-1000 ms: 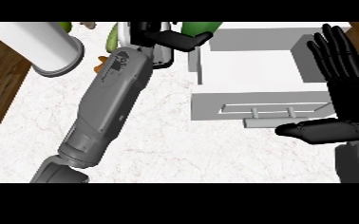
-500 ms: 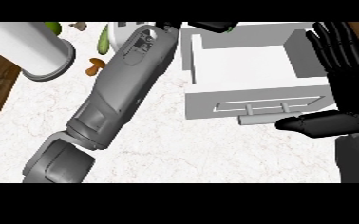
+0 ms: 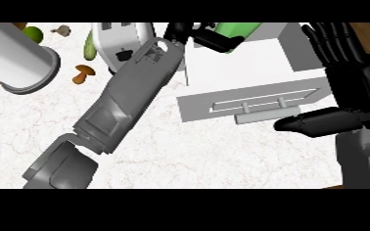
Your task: Pick up the cup, place it into the drawer and close the drawer
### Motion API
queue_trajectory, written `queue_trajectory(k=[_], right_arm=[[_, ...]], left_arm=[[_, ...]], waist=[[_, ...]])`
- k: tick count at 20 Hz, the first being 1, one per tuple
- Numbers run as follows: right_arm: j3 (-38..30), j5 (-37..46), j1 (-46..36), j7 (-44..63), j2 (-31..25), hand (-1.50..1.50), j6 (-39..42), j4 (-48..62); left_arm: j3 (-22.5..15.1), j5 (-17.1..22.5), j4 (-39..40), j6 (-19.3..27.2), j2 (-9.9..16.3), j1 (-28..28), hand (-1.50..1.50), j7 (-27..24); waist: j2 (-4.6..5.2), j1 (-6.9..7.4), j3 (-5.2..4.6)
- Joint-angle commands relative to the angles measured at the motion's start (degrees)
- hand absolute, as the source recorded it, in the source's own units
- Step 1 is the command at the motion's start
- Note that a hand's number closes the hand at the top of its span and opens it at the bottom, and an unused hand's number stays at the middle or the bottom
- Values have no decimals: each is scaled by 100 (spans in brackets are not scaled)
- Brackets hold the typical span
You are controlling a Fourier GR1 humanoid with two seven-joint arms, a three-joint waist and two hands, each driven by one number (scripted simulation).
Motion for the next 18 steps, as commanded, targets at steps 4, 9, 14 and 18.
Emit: queue_trajectory(k=[4,9,14,18], right_arm=[[121,-96,-158,-98,70,-150,123,64],[440,-670,-398,43,158,-150,696,248],[974,-1233,-406,150,177,150,1487,95],[1359,-1129,-203,531,-333,150,2112,128]], left_arm=[[-494,202,148,-131,0,102,-150,-26],[-240,861,-185,-90,0,376,-150,-426],[-84,1406,-538,-306,0,444,-150,-1001],[85,1759,-584,-112,0,418,-150,-1372]], waist=[[84,-333,0],[138,-462,-9],[76,-402,-17],[7,-169,-21]])
